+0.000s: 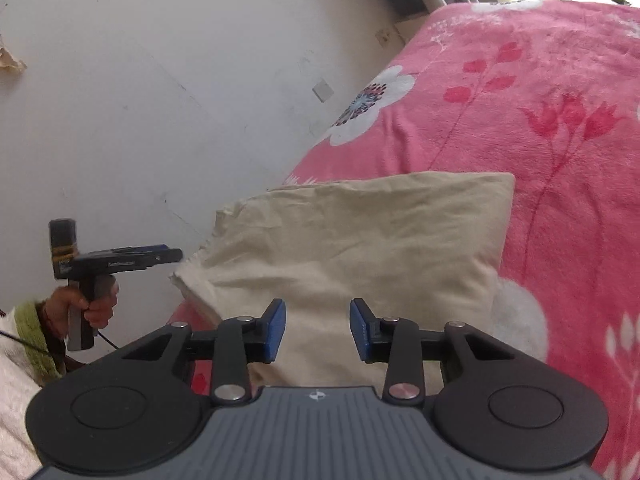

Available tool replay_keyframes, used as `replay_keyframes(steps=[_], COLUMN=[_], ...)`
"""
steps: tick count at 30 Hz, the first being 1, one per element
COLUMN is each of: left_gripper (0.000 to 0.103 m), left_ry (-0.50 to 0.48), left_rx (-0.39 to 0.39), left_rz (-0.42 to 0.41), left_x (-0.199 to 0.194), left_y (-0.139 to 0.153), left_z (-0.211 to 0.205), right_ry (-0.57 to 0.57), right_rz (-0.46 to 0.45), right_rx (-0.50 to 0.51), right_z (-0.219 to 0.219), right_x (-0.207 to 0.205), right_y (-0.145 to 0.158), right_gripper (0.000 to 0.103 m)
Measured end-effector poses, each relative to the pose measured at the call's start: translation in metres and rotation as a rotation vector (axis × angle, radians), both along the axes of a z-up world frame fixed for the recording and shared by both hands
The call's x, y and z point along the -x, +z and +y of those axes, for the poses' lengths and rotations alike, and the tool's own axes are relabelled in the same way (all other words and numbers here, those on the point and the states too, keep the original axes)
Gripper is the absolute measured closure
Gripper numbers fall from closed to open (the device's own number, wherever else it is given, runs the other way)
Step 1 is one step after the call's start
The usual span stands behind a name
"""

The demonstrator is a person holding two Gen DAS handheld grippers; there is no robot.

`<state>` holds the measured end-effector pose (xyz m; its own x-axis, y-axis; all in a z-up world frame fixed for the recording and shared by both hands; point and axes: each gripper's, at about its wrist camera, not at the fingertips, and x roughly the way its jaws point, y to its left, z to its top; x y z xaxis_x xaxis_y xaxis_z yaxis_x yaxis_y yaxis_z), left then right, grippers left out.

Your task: Fold clothes

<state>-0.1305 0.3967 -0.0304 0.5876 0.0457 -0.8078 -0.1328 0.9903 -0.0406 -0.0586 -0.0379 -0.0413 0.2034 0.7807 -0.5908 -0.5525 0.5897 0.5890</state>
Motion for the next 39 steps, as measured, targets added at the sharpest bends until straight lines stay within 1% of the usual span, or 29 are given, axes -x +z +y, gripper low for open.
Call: replay_keyframes(steps=[2,4,8,10,12,15,17,18,21,22,23,24,25,26,27,30,32,34,36,39], left_gripper=[0.036,0.04,0.043,0.045,0.046,0.046,0.046,0.048,0.055,0.064,0.074,0.081,0.095,0.098,0.1,0.101,0.101,0.101,0.101,0.1], left_ry=[0.003,0.012,0.027,0.043,0.079,0.15,0.207,0.241,0.341,0.358,0.375,0.391,0.405,0.418,0.43,0.453,0.426,0.388,0.394,0.434], left_rx=[0.014,0.028,0.08,0.106,0.141,0.268,0.348,0.376,0.461,0.469,0.477,0.478,0.462,0.446,0.431,0.394,0.359,0.295,0.249,0.213], left_rz=[0.028,0.027,0.035,0.052,0.053,0.035,0.043,0.052,0.052,0.052,0.052,0.054,0.059,0.064,0.061,-0.022,-0.099,-0.128,-0.086,-0.005], left_x=[0.004,0.013,0.024,0.025,0.023,0.021,0.017,0.016,0.015,0.014,0.014,0.013,0.012,0.011,0.01,0.015,0.023,0.028,0.026,0.025], left_y=[-0.001,-0.001,-0.001,-0.005,-0.007,-0.01,-0.014,-0.018,-0.025,-0.027,-0.028,-0.03,-0.031,-0.032,-0.031,-0.012,0.009,0.017,0.004,-0.03], left_z=[-0.003,-0.005,-0.006,-0.004,0.0,0.015,0.027,0.032,0.046,0.047,0.049,0.049,0.048,0.046,0.045,0.036,0.026,0.018,0.019,0.029], right_ry=[-0.002,-0.001,0.028,0.043,0.048,0.033,0.025,0.022,0.016,0.015,0.013,0.012,0.01,0.007,0.006,-0.002,-0.008,-0.015,-0.028,-0.047], right_rz=[0.008,0.001,-0.053,-0.058,-0.049,-0.03,-0.017,-0.016,-0.017,-0.018,-0.018,-0.018,-0.018,-0.017,-0.016,-0.02,-0.026,-0.03,-0.01,0.02], right_rx=[-0.011,-0.025,-0.028,-0.032,-0.04,-0.056,-0.064,-0.063,-0.059,-0.057,-0.057,-0.056,-0.056,-0.053,-0.051,-0.044,-0.038,-0.033,-0.032,-0.021], right_z=[0.0,0.002,0.013,0.019,0.023,0.023,0.022,0.022,0.022,0.022,0.023,0.024,0.025,0.025,0.025,0.022,0.018,0.014,0.012,0.008], right_x=[0.006,0.012,0.027,0.031,0.033,0.035,0.035,0.035,0.035,0.035,0.035,0.035,0.035,0.035,0.035,0.035,0.035,0.035,0.031,0.027], right_y=[-0.004,-0.005,0.0,0.0,-0.001,-0.001,0.0,0.001,0.002,0.003,0.003,0.003,0.002,0.002,0.002,0.002,0.002,0.002,-0.004,-0.014], right_gripper=[0.066,0.068,0.069,0.069,0.069,0.069,0.069,0.069,0.069,0.069,0.069,0.069,0.069,0.069,0.069,0.069,0.069,0.069,0.069,0.069])
